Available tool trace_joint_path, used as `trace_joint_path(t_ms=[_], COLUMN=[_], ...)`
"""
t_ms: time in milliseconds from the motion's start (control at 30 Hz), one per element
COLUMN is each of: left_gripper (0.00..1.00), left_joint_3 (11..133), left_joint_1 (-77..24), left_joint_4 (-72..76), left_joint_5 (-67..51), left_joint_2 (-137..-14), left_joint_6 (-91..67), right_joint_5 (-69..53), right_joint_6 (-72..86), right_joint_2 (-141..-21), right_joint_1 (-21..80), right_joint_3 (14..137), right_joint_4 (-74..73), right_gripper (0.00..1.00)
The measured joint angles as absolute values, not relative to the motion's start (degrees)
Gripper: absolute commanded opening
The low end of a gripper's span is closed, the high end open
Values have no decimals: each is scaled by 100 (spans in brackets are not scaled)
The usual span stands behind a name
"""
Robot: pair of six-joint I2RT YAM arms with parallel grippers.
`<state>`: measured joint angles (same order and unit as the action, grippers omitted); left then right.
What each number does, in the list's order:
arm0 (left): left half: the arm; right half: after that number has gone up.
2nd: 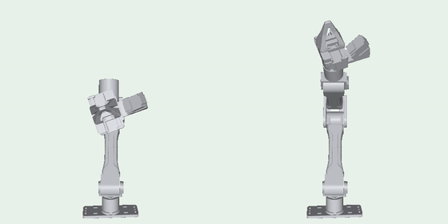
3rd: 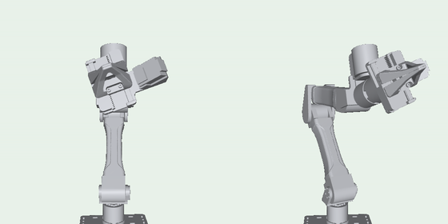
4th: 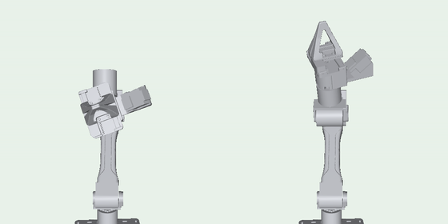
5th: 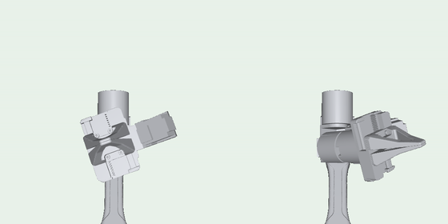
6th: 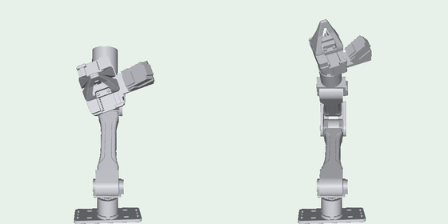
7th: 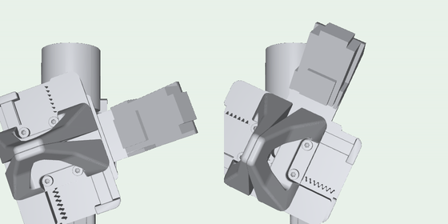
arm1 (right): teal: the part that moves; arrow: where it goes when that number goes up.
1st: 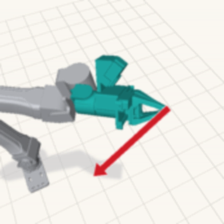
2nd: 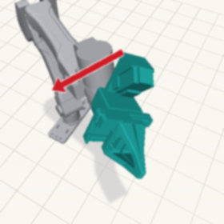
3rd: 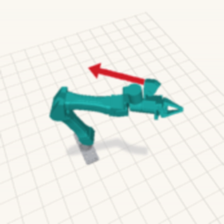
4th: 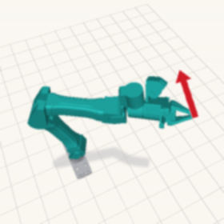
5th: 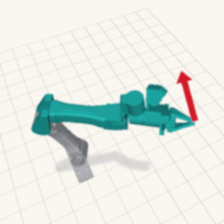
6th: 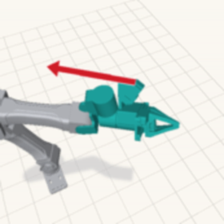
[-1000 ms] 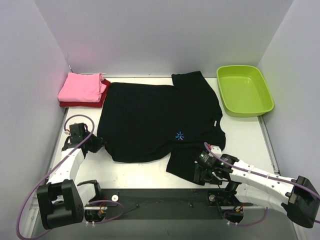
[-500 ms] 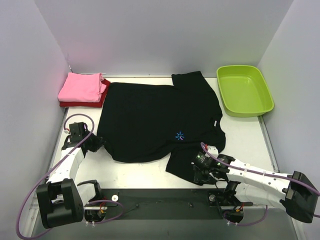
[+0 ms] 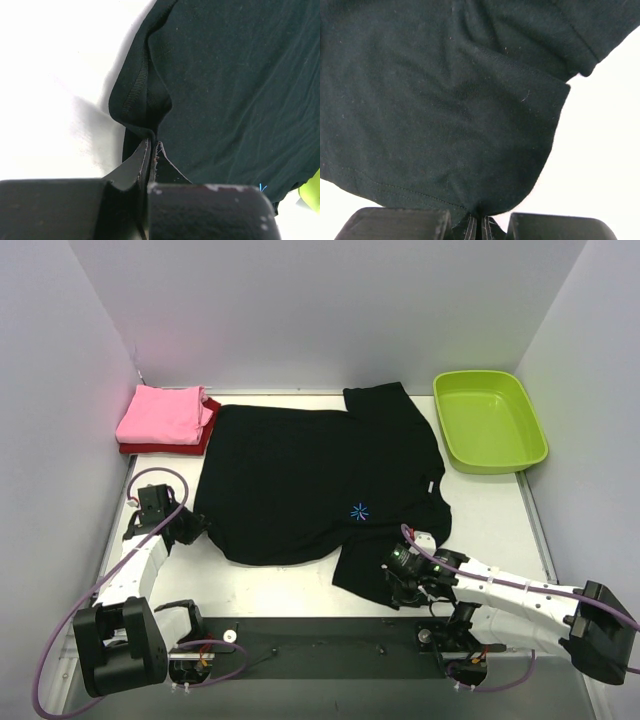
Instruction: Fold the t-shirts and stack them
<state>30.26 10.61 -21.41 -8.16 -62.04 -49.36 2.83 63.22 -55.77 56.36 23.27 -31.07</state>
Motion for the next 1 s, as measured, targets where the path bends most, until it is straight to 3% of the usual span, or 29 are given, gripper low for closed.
trace_joint_path(t_ms=[1000], left_gripper=[0], left_joint_3=[3430], left_joint_1=[1262], left_joint_4=[-3496], left_joint_5=[-825], left_joint_2=[-4755], left_joint_6=[-4307], right_joint_5=[2294], right_joint_6=[5690], right_joint_2=[-2707], right_joint_1=[5861], right_joint_3=[4523], right_joint_4=[-5594], right_gripper=[0])
